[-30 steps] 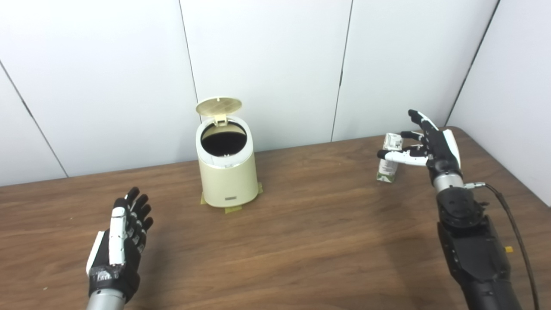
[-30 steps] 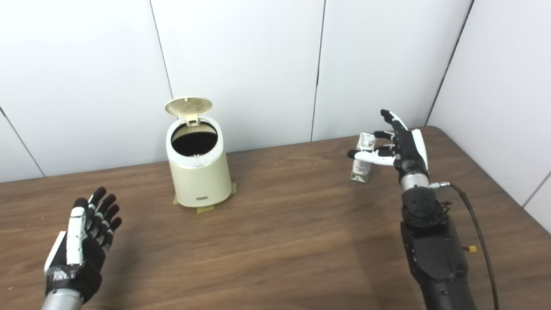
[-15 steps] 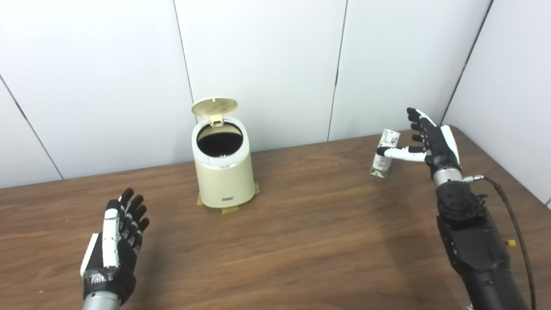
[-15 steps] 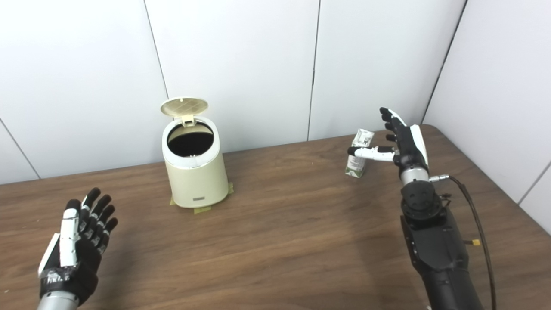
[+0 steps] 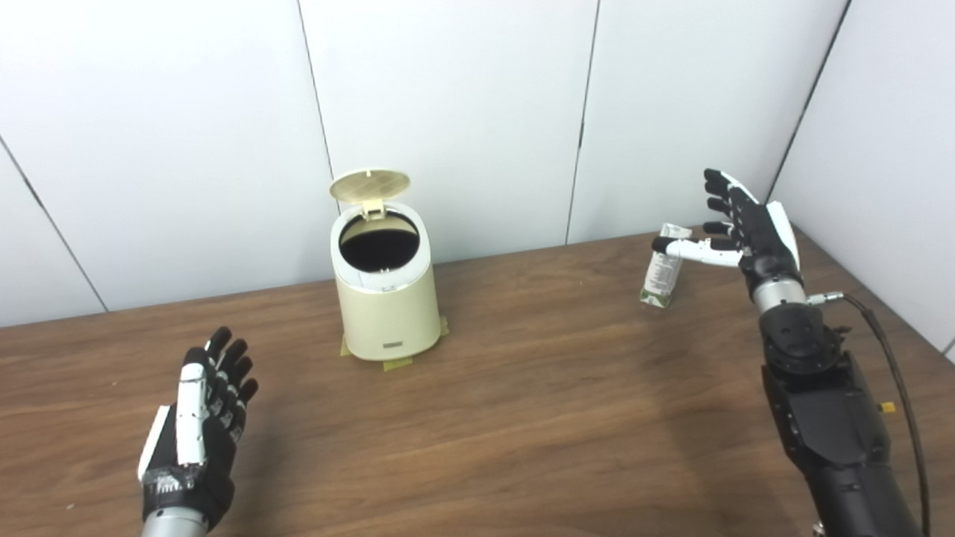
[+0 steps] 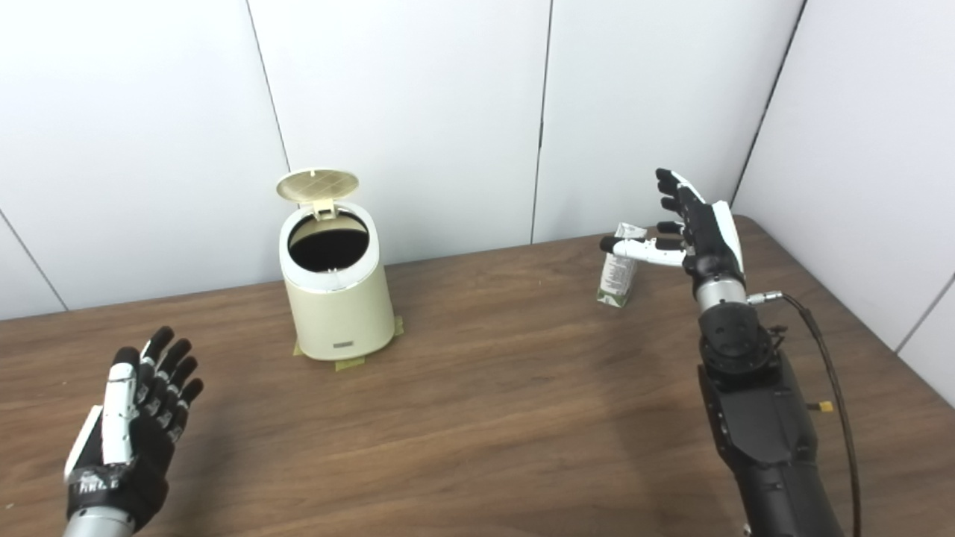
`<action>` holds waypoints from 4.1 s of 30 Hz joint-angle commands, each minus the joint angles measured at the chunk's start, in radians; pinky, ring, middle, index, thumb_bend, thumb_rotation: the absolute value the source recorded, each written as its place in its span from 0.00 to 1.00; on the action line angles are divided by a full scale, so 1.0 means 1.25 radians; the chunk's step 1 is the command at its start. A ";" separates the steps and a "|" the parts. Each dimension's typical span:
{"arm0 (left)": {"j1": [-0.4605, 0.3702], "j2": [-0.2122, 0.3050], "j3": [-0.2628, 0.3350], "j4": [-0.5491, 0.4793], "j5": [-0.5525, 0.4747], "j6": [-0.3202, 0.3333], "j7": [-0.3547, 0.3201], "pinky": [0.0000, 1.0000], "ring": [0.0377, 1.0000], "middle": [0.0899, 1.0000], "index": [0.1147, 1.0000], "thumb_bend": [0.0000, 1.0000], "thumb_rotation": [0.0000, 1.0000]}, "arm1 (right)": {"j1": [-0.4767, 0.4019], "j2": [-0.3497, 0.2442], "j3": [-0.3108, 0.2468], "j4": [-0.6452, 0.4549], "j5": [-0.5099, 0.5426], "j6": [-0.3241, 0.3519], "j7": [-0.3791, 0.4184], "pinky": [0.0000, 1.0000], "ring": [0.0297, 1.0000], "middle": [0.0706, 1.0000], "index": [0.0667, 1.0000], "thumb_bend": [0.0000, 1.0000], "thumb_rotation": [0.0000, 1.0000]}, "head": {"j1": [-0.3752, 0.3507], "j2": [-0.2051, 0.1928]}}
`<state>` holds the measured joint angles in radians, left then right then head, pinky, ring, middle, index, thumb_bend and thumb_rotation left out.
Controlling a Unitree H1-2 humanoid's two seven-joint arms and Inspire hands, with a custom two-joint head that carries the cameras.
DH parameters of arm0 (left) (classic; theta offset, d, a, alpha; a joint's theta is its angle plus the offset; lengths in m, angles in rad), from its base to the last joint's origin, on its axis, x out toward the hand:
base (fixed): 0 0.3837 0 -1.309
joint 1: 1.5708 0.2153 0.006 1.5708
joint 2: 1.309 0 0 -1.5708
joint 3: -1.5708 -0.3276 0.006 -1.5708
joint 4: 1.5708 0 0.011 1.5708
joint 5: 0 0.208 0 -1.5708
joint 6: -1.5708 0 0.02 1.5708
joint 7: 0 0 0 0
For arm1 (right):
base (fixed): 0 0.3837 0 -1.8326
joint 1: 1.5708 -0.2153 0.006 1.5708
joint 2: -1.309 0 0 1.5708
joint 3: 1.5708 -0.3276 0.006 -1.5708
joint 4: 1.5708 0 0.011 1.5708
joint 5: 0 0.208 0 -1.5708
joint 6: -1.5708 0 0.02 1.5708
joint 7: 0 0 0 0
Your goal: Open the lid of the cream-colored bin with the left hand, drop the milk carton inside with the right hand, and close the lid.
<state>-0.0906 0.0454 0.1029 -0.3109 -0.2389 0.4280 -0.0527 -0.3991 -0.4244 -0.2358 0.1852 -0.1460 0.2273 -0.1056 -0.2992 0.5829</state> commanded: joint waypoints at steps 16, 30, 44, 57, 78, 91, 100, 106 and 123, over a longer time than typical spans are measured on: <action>-0.022 0.013 -0.015 -0.031 0.005 -0.012 -0.003 1.00 1.00 0.97 1.00 0.44 1.00 | -0.038 -0.038 0.020 0.051 0.007 -0.031 0.023 0.84 0.87 0.84 0.84 0.96 0.11 | 0.004 -0.001; -0.011 0.001 -0.033 -0.040 0.020 -0.020 0.004 1.00 1.00 0.98 0.99 0.44 1.00 | -0.046 -0.042 0.032 0.117 0.016 -0.077 0.022 0.72 0.78 0.80 0.81 0.95 0.07 | 0.021 0.001; -0.013 0.004 -0.030 -0.044 0.017 -0.008 0.010 1.00 1.00 0.99 1.00 0.43 1.00 | -0.052 -0.042 0.042 0.169 0.002 -0.150 0.006 0.70 0.73 0.74 0.73 0.95 0.09 | 0.019 0.003; -0.016 0.009 -0.028 -0.044 0.017 -0.012 0.006 1.00 1.00 0.99 0.99 0.44 1.00 | -0.047 -0.023 0.051 0.139 0.009 -0.125 0.012 0.69 0.74 0.76 0.73 0.93 0.13 | 0.017 0.008; -0.010 0.009 -0.040 -0.045 0.014 -0.020 -0.004 1.00 1.00 0.98 0.99 0.46 0.97 | -0.044 0.003 0.074 0.197 -0.131 -0.219 -0.206 0.31 0.35 0.40 0.47 0.53 0.00 | 0.018 0.017; -0.003 0.014 -0.046 -0.057 0.014 -0.011 -0.008 1.00 1.00 0.99 0.99 0.48 0.96 | -0.016 0.036 0.072 0.102 -0.149 -0.239 -0.268 0.30 0.36 0.44 0.49 0.52 0.00 | 0.022 0.019; 0.004 0.009 -0.046 -0.066 0.003 -0.001 -0.004 1.00 0.99 0.98 0.99 0.47 0.96 | 0.027 0.079 0.115 -0.176 -0.216 -0.190 -0.211 0.28 0.35 0.44 0.49 0.52 0.00 | 0.057 0.020; 0.007 0.006 -0.051 -0.064 0.004 -0.010 -0.007 1.00 1.00 0.98 0.98 0.47 0.96 | 0.024 0.106 0.153 -0.277 -0.265 -0.178 -0.163 0.29 0.35 0.45 0.51 0.51 0.00 | 0.099 0.021; 0.013 -0.011 -0.075 -0.039 0.032 -0.044 -0.008 1.00 1.00 0.99 0.99 0.51 0.97 | -0.097 0.285 0.263 -0.331 -0.295 -0.168 -0.069 0.28 0.35 0.44 0.50 0.51 0.00 | 0.177 0.006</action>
<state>-0.0565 0.0343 0.0116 -0.3490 -0.1990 0.4132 -0.0525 -0.4725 -0.0728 0.0926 -0.2136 -0.5021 0.0352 -0.1905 -0.0782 0.5891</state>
